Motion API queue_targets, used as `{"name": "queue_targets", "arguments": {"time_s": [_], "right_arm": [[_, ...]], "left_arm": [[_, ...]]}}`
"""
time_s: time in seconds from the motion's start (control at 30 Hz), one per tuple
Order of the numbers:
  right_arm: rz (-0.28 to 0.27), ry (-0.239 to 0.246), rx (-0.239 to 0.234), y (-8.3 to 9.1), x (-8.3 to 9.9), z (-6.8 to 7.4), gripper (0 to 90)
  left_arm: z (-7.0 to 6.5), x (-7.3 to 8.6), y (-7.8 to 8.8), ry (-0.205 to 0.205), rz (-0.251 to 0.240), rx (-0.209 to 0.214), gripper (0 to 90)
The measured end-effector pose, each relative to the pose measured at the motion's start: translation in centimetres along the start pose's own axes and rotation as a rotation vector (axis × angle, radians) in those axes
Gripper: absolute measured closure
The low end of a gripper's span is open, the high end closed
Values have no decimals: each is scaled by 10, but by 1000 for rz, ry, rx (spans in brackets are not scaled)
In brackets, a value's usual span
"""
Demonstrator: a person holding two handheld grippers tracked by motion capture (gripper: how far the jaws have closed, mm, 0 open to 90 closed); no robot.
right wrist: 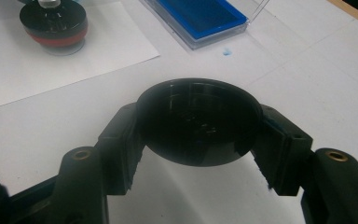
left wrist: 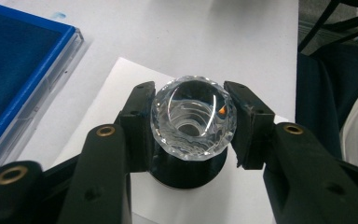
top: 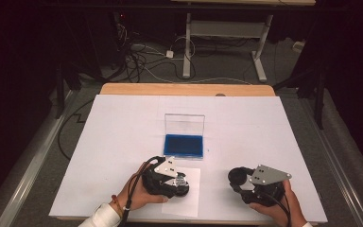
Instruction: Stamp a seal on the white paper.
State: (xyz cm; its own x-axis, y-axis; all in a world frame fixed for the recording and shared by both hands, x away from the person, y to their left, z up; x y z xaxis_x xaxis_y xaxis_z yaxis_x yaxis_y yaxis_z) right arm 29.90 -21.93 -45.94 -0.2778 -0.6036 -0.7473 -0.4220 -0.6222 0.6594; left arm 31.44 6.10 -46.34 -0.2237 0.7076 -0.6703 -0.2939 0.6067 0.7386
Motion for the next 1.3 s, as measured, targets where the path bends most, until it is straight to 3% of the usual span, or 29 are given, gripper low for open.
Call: {"name": "queue_targets", "arguments": {"time_s": [0.63,1.3], "right_arm": [[6,-1,-3,-1,0,0,389],[12,-1,-4,-2,0,1,389]], "left_arm": [[-1,3,-7,-1,43,7,547],[1,3,-9,20,37,27,547]]}}
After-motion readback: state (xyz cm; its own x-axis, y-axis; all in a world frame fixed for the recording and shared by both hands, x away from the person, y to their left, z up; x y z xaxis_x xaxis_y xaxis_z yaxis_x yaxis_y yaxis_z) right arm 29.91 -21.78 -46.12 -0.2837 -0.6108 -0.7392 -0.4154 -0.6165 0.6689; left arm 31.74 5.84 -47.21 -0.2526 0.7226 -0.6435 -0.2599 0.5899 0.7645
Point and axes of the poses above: each handheld gripper's, and its own axes: y roughly backward along the jaws, x roughly out of its underside, z roughly to its left, the point moved 4 cm from there along -y, roughly forward along the jaws, and after that the axes turned 10 degrees about -x, right-handed, at the moved point
